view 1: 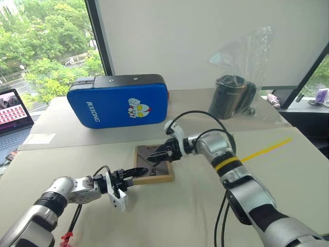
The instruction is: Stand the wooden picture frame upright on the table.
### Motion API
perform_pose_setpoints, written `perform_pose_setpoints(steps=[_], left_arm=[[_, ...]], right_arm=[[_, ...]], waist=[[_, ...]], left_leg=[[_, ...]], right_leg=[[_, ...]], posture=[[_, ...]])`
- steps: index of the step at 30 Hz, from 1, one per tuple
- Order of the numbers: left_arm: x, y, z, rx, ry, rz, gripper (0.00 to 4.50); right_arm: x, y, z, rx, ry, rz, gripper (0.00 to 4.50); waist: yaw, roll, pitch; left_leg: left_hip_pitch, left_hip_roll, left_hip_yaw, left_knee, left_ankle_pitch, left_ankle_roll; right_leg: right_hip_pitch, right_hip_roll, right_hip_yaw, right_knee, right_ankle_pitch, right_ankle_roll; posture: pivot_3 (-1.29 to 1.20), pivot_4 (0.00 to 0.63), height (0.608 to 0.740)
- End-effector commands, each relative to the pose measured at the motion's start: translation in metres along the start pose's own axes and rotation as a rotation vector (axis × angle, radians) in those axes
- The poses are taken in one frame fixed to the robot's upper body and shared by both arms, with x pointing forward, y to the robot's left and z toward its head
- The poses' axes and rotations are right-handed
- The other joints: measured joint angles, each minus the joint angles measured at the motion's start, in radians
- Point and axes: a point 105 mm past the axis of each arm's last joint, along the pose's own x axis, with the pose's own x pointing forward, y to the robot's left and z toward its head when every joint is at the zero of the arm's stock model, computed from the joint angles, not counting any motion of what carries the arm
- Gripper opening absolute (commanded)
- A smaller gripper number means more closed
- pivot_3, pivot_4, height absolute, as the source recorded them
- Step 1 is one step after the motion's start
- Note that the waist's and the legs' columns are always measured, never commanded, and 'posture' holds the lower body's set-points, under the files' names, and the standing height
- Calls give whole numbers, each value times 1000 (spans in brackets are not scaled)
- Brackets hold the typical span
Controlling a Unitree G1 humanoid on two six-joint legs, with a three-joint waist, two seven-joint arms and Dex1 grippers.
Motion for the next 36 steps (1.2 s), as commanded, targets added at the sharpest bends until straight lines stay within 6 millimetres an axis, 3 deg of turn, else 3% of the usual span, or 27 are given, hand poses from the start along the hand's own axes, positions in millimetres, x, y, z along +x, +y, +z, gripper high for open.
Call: perform_pose_setpoints(steps=[1, 4, 8, 17, 20, 21, 23, 26, 27, 31, 36], left_arm=[[-2, -29, 14, -63, -20, -95, 1145], [-2, -30, 15, -65, -15, -92, 1145], [-2, -29, 14, -74, -1, -85, 1145], [1, -27, 15, -80, 3, -77, 1145], [1, -27, 16, -83, 2, -75, 1145], [1, -27, 15, -84, 5, -75, 1145], [1, -26, 14, -83, 10, -75, 1145], [0, -26, 14, -85, 11, -79, 1145], [0, -26, 14, -85, 10, -80, 1145], [0, -24, 14, -84, 10, -80, 1145], [-1, -22, 11, -85, 22, -78, 1145]], right_arm=[[14, 31, 4, 25, -13, 197, 4487], [4, 43, 24, 30, -106, 256, 4487], [-14, 32, 35, 65, -177, 194, 4487], [-31, 10, 1, 52, -98, 40, 4487], [-67, -26, -5, -14, -107, -215, 4487], [-87, -34, -6, -114, -102, -306, 4487], [-109, -36, -7, -258, -86, -390, 4487], [-132, -26, -7, -453, -99, -462, 4487], [-134, -20, -15, -623, -42, -494, 4487], [-108, 15, -56, -1209, 177, -404, 4487], [-72, 52, -60, -1586, 74, -309, 4487]], waist=[[-5, 2, -1], [-6, 2, -1], [-6, 2, -1], [-4, 2, -1], [-1, 3, -1], [3, 3, -1], [14, 3, -1], [14, 3, -1], [10, 3, -1], [10, 2, -1], [5, 2, -1]], left_leg=[[0, 0, 0, 0, 0, 0], [-1, 0, -1, 0, 0, 0], [-2, 0, -1, 0, 0, 0], [-2, -1, -1, 0, -1, 1], [-2, -1, 0, 1, 0, 0], [-2, -1, -1, 1, 0, 0], [-2, -1, -1, 1, 0, 0], [-2, -2, 1, 0, -1, 1], [-2, -2, 1, 0, 0, 0], [-1, -1, 2, 0, -2, 2], [0, -1, 4, 1, 0, 0]], right_leg=[[0, 0, 0, 0, 0, 0], [-1, 0, 0, 0, 0, 0], [-2, 0, 0, 0, 0, 0], [-1, -1, 0, 0, 0, 0], [-1, -2, 0, 1, 0, 0], [-1, -2, 0, 1, 0, 0], [-1, -2, -1, 0, 0, 0], [-1, -3, 0, -2, -1, 2], [-1, -3, 0, -2, -1, 2], [0, -2, -1, -2, -1, 2], [0, -2, 1, -4, -1, 3]], posture=[[0, 150, 740], [0, 150, 740], [0, 150, 740], [0, 150, 740], [0, 150, 740], [0, 150, 740], [0, 150, 740], [0, 150, 740], [0, 150, 740], [0, 150, 740], [0, 150, 740]])
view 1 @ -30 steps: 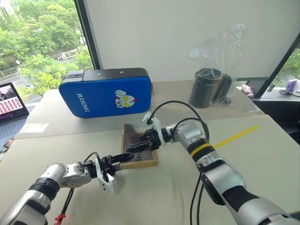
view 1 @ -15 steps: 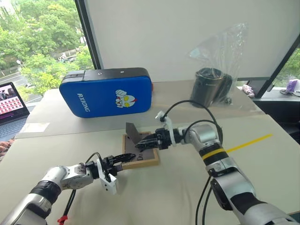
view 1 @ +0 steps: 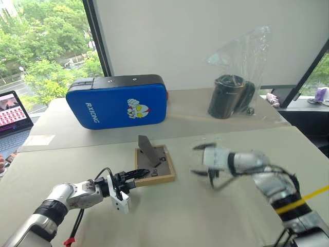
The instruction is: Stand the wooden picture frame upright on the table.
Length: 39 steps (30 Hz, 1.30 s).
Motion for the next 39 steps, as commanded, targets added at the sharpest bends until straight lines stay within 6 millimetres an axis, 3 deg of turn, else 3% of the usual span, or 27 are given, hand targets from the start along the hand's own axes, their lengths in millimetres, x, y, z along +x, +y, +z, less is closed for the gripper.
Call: perform_pose_setpoints(steps=[1, 5, 10, 11, 12, 19, 20, 21, 25, 29, 33, 36, 39], left_arm=[[-6, -21, 4, -43, -3, -96, 1145], [-7, -20, 5, -45, -5, -97, 1145], [-7, -19, 4, -47, -4, -93, 1145], [-7, -18, 4, -47, -4, -92, 1145], [-7, -18, 4, -48, -3, -89, 1145], [-6, -10, 4, -74, -1, -36, 1145], [-6, -7, 4, -76, -1, -20, 1645], [-5, -4, 3, -86, 7, -3, 2162], [-10, 11, -10, -150, 106, 105, 3419], [-33, 40, -24, -324, 264, 338, 3419], [-65, 53, -27, -503, 425, 491, 3419], [-75, 43, -13, -588, 498, 500, 3419], [-75, 29, 1, -646, 523, 463, 3419]], right_arm=[[11, -13, 44, -304, -151, -118, 4487], [23, -27, 50, -386, -166, -205, 4487], [33, -15, 36, -422, -127, -148, 4487], [34, -12, 33, -433, -121, -138, 3982], [33, -12, 33, -425, -129, -140, 3835], [30, -22, 40, -413, -165, -185, 1454], [29, -27, 44, -405, -175, -206, 1315], [27, -31, 48, -401, -186, -222, 1255], [19, -45, 57, -358, -206, -259, 1247], [7, -52, 53, -250, -186, -263, 1247], [-16, -76, 50, -56, -187, -314, 1247], [-35, -107, 52, 241, -229, -317, 1247], [-48, -119, 64, 517, -295, -190, 1247]], waist=[[0, -1, 0], [5, -2, 0], [8, -2, 0], [8, -2, 0], [8, -2, 0], [5, -2, 0], [5, -2, 0], [5, -2, 0], [7, -3, 0], [4, -3, 1], [1, -5, 6], [-4, -5, 11], [-1, -3, 14]], left_leg=[[0, 0, 0, 0, 0, -1], [1, 0, 0, 0, 1, -1], [0, 0, 0, 0, 1, -1], [0, 0, 0, 0, 1, -1], [0, 0, 0, 0, 0, -1], [1, 0, 0, -1, 0, 0], [1, 0, 0, -1, 0, 0], [1, 1, 0, -1, 0, 0], [1, 1, 0, -1, 0, 0], [-1, 1, -1, -1, -1, 1], [-2, 2, -1, -1, -1, 2], [-2, 2, -1, -1, -2, 3], [-2, 3, -1, 0, -2, 3]], right_leg=[[0, 0, 0, 0, 0, 0], [1, 0, 0, 0, 0, -1], [1, 1, 0, 0, 0, -1], [1, 1, 0, 0, 0, -1], [1, 1, 0, 0, 0, -1], [2, 1, 0, 0, 0, -1], [2, 1, 0, 0, 0, -1], [2, 1, 0, 0, 0, -1], [1, 1, 0, 1, 0, -1], [0, 1, 0, 1, 0, -1], [-1, 1, 0, 1, 0, -1], [-1, 1, -1, 0, 0, -1], [-1, 1, 0, 1, 1, -1]], posture=[[0, 150, 740], [0, 150, 740], [0, 150, 740], [0, 150, 740], [0, 150, 740], [0, 150, 740], [0, 150, 740], [0, 150, 740], [0, 150, 740], [0, 150, 740], [0, 150, 740], [0, 150, 740], [0, 150, 740]])
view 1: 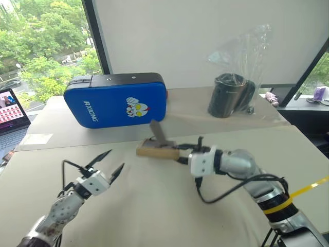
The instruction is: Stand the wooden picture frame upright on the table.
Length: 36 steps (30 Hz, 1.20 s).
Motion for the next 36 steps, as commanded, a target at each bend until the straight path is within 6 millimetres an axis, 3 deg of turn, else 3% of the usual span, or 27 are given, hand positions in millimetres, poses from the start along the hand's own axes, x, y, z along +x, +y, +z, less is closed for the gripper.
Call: perform_pose_setpoints(steps=[1, 3, 8, 11, 16, 18, 25, 32, 36], left_arm=[[-3, -9, 13, -18, -8, -23, 3419], [-1, -15, 19, -24, -15, -27, 3419], [4, -17, 26, -28, -28, -21, 3419], [5, -19, 29, -21, -40, -28, 3419], [8, -19, 29, -16, -44, -23, 3419], [7, -19, 30, -16, -45, -25, 3475], [6, -20, 30, -18, -47, -27, 3475], [9, -9, 23, -194, 29, 75, 3475], [17, -5, 13, -472, 134, 216, 3475]], right_arm=[[-15, -17, 42, 285, -96, 103, 1247], [-19, -20, 41, 567, -49, 197, 1247], [-24, -15, 34, 814, 32, 330, 1247], [-18, -12, 8, 859, 123, 305, 1247], [-15, 4, -17, 885, 188, 341, 1247], [-14, 4, -23, 891, 203, 334, 2271], [-20, -3, -18, 906, 182, 322, 4454], [-61, -2, -17, 914, 185, 240, 4454], [-77, 8, -13, 894, 198, 103, 4454]], waist=[[8, 0, 1], [16, 1, 2], [25, 1, 2], [22, 1, 2], [16, 0, 2], [12, 0, 2], [16, 0, 3], [30, 0, 3], [32, -1, 3]], left_leg=[[0, 0, -1, 0, 0, 0], [0, 1, -2, 0, 0, 0], [0, 0, -2, 0, 0, 0], [-1, 0, -1, 0, 0, 0], [-2, 0, -1, 0, 0, 0], [-1, 0, -1, 0, 0, 1], [-1, 0, -1, 0, 0, 1], [-4, 0, -2, 0, -1, 1], [-5, 0, -2, 1, -1, 2]], right_leg=[[0, 0, -1, 0, 0, 0], [0, 1, -2, -1, -1, -1], [1, 0, -2, -2, 0, -2], [1, 0, -2, -1, 0, -2], [-1, 1, -2, -1, 0, -2], [0, 1, -2, -1, 0, -2], [0, 1, -2, -1, 0, -2], [0, 0, -4, -2, 0, -1], [-1, 0, -3, -2, 0, -1]], posture=[[0, 150, 740], [0, 150, 740], [0, 150, 740], [0, 150, 740], [0, 150, 740], [0, 150, 740], [0, 150, 740], [0, 150, 740], [0, 150, 740]])
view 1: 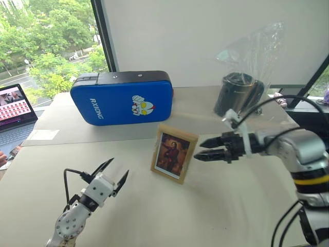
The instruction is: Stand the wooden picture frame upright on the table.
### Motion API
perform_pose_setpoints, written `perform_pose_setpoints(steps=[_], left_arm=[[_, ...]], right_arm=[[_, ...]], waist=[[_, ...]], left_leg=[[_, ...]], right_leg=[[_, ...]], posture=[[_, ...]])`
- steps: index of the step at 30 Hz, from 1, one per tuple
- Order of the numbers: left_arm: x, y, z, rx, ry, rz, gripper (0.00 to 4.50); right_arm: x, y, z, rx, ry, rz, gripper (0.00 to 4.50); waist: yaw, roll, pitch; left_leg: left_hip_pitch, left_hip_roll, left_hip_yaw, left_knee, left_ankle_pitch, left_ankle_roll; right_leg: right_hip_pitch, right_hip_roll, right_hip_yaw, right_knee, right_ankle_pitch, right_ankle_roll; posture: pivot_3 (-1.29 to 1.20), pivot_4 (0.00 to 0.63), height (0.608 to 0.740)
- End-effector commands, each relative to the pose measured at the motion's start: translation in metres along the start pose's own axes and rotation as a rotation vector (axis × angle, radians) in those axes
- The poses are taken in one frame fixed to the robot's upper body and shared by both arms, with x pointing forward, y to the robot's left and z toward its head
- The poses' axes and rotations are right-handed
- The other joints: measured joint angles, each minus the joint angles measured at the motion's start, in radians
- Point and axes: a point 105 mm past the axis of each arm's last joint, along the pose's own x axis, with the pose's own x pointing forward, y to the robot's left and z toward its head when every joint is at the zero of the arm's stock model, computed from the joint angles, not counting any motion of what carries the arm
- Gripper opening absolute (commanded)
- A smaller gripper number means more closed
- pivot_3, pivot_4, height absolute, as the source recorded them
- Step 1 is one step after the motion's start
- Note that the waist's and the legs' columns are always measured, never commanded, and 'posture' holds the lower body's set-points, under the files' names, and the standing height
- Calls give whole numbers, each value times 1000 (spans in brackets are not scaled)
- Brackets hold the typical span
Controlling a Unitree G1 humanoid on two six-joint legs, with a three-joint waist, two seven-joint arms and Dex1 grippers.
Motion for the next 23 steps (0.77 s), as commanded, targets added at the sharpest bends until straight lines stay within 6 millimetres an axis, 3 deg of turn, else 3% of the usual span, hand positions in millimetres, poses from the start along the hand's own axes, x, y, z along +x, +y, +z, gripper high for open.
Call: perform_pose_setpoints(steps=[1, 4, 7, 9, 13, 23], left_arm=[[9, 10, 5, -246, 46, 150, 3475], [14, 4, 10, -294, 54, 135, 3475], [21, 0, 7, -356, 75, 151, 3475], [24, -1, 5, -371, 90, 152, 3475], [29, 3, 2, -391, 99, 182, 3475], [38, 1, 4, -394, 89, 168, 3475]], right_arm=[[-13, 13, 10, -35, -113, -141, 4454], [-11, 1, -7, -17, -121, -364, 4454], [-17, -34, -31, -8, -166, -824, 4454], [-14, -36, -45, -30, -198, -970, 4454], [5, -27, -64, 26, -356, -1065, 4454], [5, -36, -80, 67, -438, -1154, 4454]], waist=[[0, -1, 0], [-4, -3, 1], [-2, -5, 0], [-1, -5, 0], [-7, -5, 0], [-17, -5, 0]], left_leg=[[0, 0, 0, 0, 0, 0], [0, 0, 0, 2, 0, 0], [4, 0, -1, 1, 0, 0], [4, -1, 0, 2, 2, -3], [4, -1, 0, 1, 2, -4], [5, -1, 0, 0, 2, -4]], right_leg=[[0, 0, 0, 0, 0, 0], [1, 0, 0, 1, 0, 0], [3, 1, 1, 0, 0, 0], [2, 0, 2, 1, 0, 0], [0, 0, 3, 0, 0, 0], [1, 1, 4, 0, -1, -1]], posture=[[0, 150, 740], [0, 150, 740], [0, 150, 740], [0, 150, 740], [0, 150, 740], [0, 150, 740]])
